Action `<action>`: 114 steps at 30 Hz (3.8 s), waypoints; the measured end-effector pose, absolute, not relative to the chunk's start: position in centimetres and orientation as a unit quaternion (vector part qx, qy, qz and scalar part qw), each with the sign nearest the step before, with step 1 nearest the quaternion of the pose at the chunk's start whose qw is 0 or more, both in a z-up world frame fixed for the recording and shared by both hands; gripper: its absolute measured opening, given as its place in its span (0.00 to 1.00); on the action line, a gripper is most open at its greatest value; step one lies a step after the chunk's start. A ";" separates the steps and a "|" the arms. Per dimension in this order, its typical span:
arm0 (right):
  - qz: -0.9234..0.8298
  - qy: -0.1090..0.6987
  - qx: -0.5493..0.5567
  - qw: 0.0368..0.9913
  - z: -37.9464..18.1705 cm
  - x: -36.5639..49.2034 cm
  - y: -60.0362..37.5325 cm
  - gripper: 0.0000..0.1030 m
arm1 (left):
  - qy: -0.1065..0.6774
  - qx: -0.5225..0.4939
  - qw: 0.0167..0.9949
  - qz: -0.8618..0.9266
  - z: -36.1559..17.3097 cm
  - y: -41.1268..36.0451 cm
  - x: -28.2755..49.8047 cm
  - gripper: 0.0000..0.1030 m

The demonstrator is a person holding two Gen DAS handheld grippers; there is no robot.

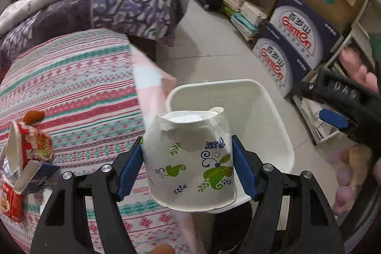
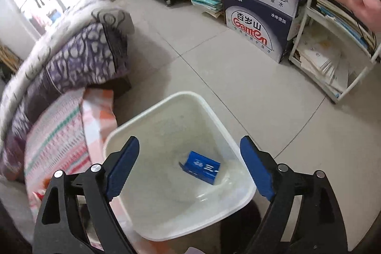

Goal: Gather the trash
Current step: 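Carry the blue box over the white bin and open the right tool, then drop the white paper cup into the bin by opening the left tool, then grasp a flat white paper piece with the left tool while the right tool grasps crumpled tissue, then release the tissue into the bin with the right tool while the left tool drops the paper piece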

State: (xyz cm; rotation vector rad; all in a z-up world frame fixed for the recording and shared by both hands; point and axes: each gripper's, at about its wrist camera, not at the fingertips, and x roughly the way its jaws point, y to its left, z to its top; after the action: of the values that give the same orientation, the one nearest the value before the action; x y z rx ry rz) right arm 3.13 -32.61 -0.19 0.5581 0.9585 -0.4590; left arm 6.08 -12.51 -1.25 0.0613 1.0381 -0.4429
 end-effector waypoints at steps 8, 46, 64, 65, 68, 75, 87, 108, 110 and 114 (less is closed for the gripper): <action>-0.222 0.435 0.243 0.838 0.6 3.1 -31.8 0.87 | 0.474 0.023 0.852 -0.220 -0.7 -12.8 6.1 0.83; -0.085 0.512 0.049 0.854 -2.4 8.4 -11.8 0.92 | 0.587 0.101 0.802 -0.038 -7.2 9.7 8.4 0.49; 0.037 0.559 0.042 0.828 -4.7 6.4 -3.1 0.92 | 0.501 -0.010 0.864 -0.044 3.2 14.6 6.3 0.11; 0.048 0.561 0.036 0.826 -5.0 6.2 -2.1 0.92 | 0.495 -0.016 0.868 -0.038 3.5 15.0 6.5 0.11; 0.075 0.573 0.018 0.816 -6.1 5.7 1.0 0.91 | 0.487 -0.025 0.873 -0.025 3.9 15.8 6.7 0.11; 0.105 0.582 0.001 0.806 -8.0 5.6 5.0 0.77 | 0.488 -0.023 0.872 -0.024 3.6 16.4 6.6 0.11; 0.159 0.597 0.036 0.786 -9.4 5.1 6.2 0.76 | 0.493 -0.032 0.869 -0.018 3.3 17.0 6.4 0.11; 0.135 0.530 0.088 0.833 -3.4 5.6 -0.9 0.29 | 0.475 -0.038 0.879 -0.025 3.8 15.1 6.8 0.11; 0.117 0.520 0.094 0.841 -2.8 5.7 -2.6 0.29 | 0.471 -0.036 0.881 -0.028 3.8 14.4 6.9 0.11; 0.082 0.505 0.107 0.853 -2.0 6.0 -6.1 0.29 | 0.467 -0.034 0.883 -0.034 3.7 12.9 6.9 0.11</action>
State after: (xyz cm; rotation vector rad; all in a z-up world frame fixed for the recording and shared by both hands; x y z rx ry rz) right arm 6.00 -6.08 -2.01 0.2248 1.0623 0.1726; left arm 6.88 12.87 3.73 -0.0711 0.9717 -0.0711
